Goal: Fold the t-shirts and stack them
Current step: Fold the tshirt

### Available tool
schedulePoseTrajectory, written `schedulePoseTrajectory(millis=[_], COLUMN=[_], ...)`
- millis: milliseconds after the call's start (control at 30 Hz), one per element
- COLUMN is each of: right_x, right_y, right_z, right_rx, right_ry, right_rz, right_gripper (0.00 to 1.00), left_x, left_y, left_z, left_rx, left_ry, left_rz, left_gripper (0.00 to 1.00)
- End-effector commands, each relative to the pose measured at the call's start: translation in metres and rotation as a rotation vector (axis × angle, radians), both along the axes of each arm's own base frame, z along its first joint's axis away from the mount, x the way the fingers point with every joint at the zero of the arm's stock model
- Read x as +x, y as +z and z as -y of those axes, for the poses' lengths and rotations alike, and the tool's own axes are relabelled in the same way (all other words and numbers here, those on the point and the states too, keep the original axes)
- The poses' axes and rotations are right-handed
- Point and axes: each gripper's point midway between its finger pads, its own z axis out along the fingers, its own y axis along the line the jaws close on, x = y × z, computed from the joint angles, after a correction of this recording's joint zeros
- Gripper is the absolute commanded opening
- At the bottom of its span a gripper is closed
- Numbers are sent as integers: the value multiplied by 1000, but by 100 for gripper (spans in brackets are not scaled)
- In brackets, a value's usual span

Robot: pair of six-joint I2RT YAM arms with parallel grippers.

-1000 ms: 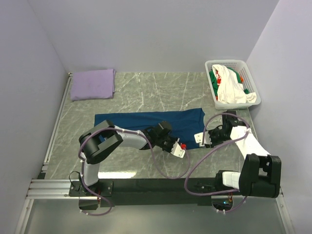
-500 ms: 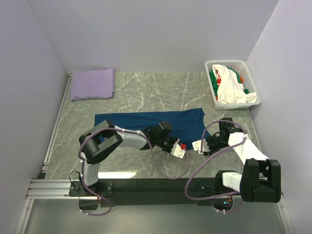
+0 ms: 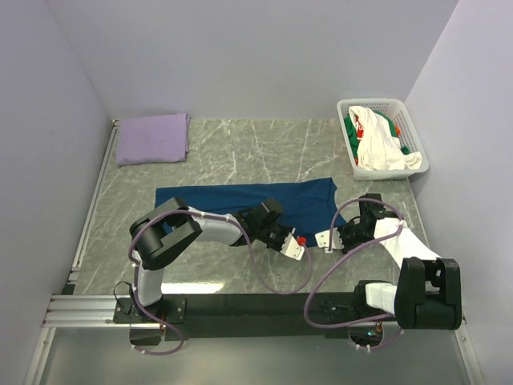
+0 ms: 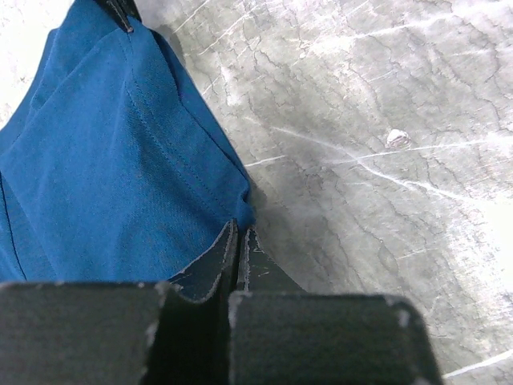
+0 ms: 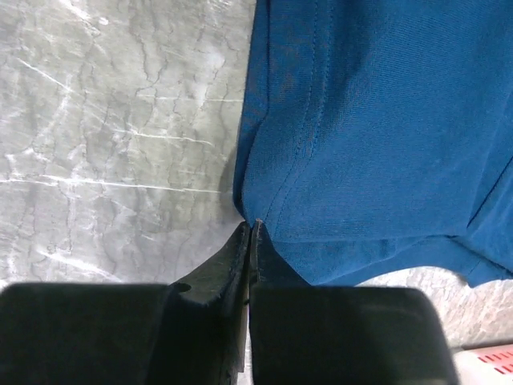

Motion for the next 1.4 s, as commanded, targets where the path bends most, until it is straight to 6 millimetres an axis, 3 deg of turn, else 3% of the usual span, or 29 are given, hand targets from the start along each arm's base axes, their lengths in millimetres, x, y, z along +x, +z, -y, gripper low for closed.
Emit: schedulePoseTrajectory(millis=[0,233,333,433,533,567,633,800,1133,1367], right_x=[18,62,78,94,109,113,122,148,180,210], right_y=[18,75,81,86,86,85,84,87,74,70], right_z=[-9,-20,-22,-22,-24,-22,-21,-19,-21,-19], right_rx=[-7,130,164,182,198,191,196,199,139,109], right_ry=[161,-2,-42,-79,-116,-122,-150,-217,-306,-390], right_rz=[137,184,179,195,176,177,165,157,134,167], right_gripper=[0,0,0,0,0,0,0,0,0,0], left_x=[1,33,57,79,98,106,120,154,181,205], left_y=[37,86,106,112,110,101,107,99,85,72], left_z=[9,-4,-7,-9,-10,-13,-11,-13,-15,-28], left_rx=[-81,-177,-211,-222,-223,-208,-226,-233,-229,-220], left_ry=[-20,103,172,205,229,250,274,345,388,468], left_rz=[16,-116,-179,-212,-225,-245,-258,-293,-280,-289], left_gripper=[1,1,1,1,1,1,1,1,1,1])
